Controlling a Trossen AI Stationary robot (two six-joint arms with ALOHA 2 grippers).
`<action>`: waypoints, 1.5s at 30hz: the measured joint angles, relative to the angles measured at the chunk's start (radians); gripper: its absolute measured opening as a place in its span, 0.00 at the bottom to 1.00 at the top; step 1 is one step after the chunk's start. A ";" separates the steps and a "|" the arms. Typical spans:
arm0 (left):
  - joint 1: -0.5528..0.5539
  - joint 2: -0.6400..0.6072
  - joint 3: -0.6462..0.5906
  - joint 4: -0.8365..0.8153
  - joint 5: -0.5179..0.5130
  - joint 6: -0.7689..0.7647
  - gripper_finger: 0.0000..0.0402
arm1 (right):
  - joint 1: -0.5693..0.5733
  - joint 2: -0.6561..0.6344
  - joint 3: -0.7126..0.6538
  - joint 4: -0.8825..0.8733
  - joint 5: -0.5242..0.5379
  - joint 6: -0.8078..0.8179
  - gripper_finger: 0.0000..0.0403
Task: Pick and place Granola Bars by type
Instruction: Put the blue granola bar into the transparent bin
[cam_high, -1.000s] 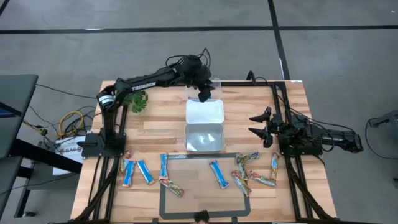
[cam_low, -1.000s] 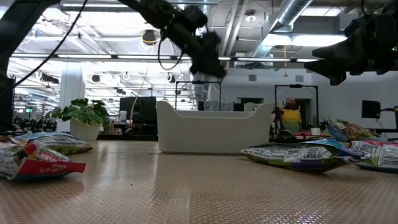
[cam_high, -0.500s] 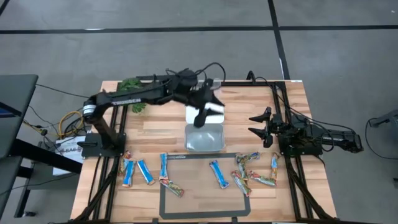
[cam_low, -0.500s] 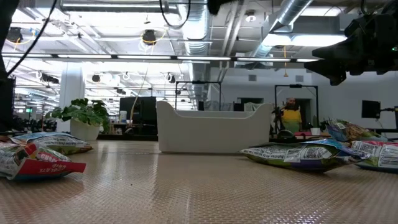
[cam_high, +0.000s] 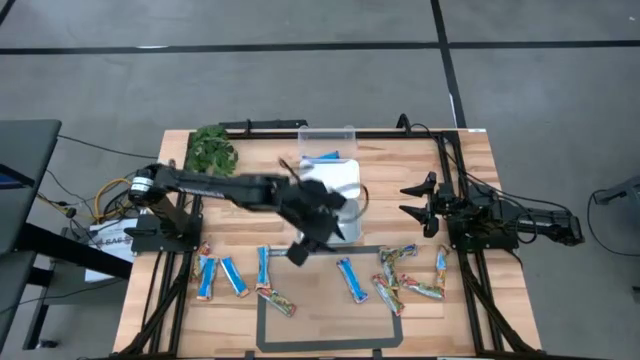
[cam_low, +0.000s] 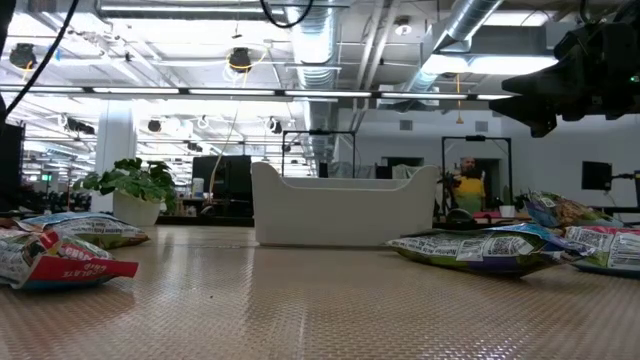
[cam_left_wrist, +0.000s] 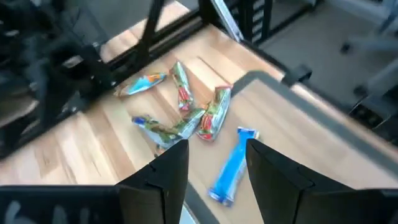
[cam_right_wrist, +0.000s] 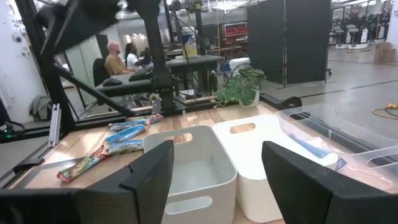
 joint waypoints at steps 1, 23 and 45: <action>-0.015 0.013 -0.011 -0.013 -0.017 0.012 0.38 | 0.000 0.000 0.000 0.000 0.000 0.000 0.59; -0.166 0.388 -0.037 0.219 -0.326 0.205 0.38 | 0.000 0.000 0.000 0.002 0.000 0.000 0.59; -0.146 0.485 -0.022 0.296 -0.236 0.237 0.38 | 0.000 0.000 0.000 0.000 0.000 0.000 0.59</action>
